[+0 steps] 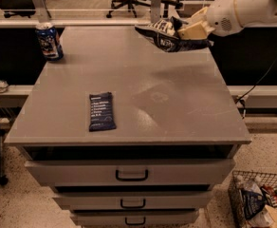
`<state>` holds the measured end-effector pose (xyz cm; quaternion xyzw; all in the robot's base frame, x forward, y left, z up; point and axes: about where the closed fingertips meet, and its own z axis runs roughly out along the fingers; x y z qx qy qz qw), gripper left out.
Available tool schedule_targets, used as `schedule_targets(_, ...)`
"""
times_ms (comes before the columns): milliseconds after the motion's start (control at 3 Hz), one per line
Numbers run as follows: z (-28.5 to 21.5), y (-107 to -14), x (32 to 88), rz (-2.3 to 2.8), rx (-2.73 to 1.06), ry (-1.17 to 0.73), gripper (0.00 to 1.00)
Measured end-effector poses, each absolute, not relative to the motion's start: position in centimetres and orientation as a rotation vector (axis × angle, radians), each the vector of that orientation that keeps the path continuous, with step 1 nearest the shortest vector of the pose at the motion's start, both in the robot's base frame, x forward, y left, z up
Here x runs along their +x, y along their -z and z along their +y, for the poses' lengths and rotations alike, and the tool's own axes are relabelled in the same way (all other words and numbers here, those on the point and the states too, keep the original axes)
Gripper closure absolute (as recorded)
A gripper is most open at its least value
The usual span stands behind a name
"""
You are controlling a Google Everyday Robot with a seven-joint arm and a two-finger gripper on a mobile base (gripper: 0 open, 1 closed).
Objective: Pick blue chip bag
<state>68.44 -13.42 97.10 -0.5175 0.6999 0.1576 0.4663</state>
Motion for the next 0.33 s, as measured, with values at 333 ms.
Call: schedule_targets(333, -12.62, -97.64, 68.05, 1.696, -1.261, -0.426, 1.00)
